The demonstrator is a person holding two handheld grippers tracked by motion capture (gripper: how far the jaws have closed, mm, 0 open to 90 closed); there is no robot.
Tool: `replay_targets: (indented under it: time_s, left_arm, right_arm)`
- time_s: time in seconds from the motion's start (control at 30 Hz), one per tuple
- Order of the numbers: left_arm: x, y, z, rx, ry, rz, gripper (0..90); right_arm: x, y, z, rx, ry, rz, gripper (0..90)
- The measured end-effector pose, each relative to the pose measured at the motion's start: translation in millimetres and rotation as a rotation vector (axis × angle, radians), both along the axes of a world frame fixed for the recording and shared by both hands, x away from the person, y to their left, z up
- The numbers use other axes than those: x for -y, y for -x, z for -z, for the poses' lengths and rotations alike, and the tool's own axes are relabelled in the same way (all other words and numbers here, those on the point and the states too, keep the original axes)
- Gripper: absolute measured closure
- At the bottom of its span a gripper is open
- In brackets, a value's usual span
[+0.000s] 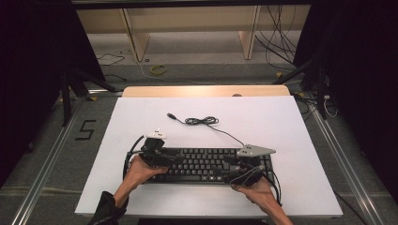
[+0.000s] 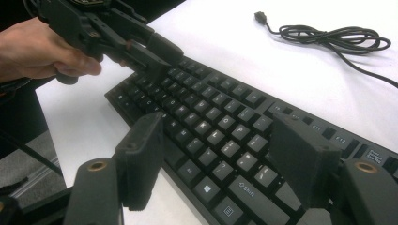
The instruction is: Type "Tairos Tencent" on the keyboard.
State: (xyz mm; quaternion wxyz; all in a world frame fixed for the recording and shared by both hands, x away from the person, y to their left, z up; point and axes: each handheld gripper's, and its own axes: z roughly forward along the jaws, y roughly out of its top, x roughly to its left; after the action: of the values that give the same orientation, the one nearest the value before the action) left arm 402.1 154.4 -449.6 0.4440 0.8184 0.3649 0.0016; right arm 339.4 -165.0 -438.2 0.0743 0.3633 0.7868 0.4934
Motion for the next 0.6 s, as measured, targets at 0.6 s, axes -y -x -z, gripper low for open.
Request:
replay_targets:
  time_s: [0.6]
  left_arm:
    - [-11.8, 20.8, -1.5, 0.051, 0.11, 0.019, 32.1]
  right_arm:
    - [15.5, 6.5, 0.6, 0.03, -0.011, 0.019, 35.7]
